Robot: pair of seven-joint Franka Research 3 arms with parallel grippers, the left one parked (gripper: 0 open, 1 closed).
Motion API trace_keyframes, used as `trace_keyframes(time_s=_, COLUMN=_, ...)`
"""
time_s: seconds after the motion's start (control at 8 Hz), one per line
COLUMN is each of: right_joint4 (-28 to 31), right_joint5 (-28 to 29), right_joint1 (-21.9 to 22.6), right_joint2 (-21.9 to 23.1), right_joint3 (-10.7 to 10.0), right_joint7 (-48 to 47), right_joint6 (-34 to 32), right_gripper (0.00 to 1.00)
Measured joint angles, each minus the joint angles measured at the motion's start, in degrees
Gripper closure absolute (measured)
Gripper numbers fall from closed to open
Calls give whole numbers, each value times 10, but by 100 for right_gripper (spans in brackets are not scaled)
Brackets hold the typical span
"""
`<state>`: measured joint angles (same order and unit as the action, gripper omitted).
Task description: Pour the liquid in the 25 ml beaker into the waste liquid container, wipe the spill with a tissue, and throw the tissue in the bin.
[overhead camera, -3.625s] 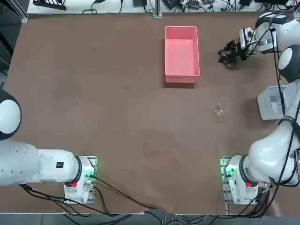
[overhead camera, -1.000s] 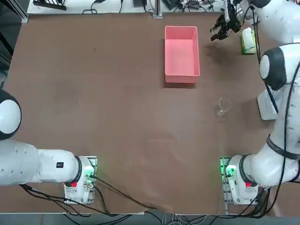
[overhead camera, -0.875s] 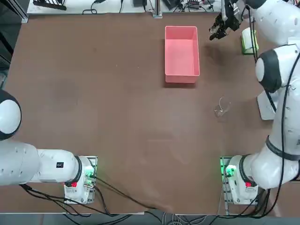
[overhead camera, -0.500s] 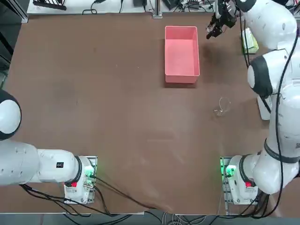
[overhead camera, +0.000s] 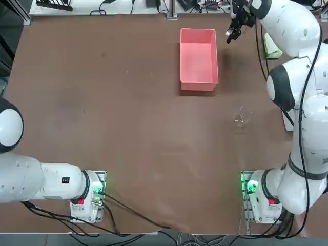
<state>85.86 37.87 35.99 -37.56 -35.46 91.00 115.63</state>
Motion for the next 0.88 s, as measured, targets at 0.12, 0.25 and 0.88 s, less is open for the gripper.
trace_keyframes(time_s=0.12, right_joint4=-15, right_joint5=-24, right_joint1=8, right_joint2=0, right_joint3=0, right_joint7=-37, right_joint6=-13, right_gripper=51)
trace_keyframes(time_s=0.25, right_joint4=-31, right_joint5=-50, right_joint1=15, right_joint2=0, right_joint3=0, right_joint7=-71, right_joint6=-28, right_gripper=51)
trace_keyframes(time_s=0.88, right_joint4=-74, right_joint5=-168, right_joint1=39, right_joint2=-8, right_joint3=0, right_joint7=-181, right_joint6=-85, right_gripper=51)
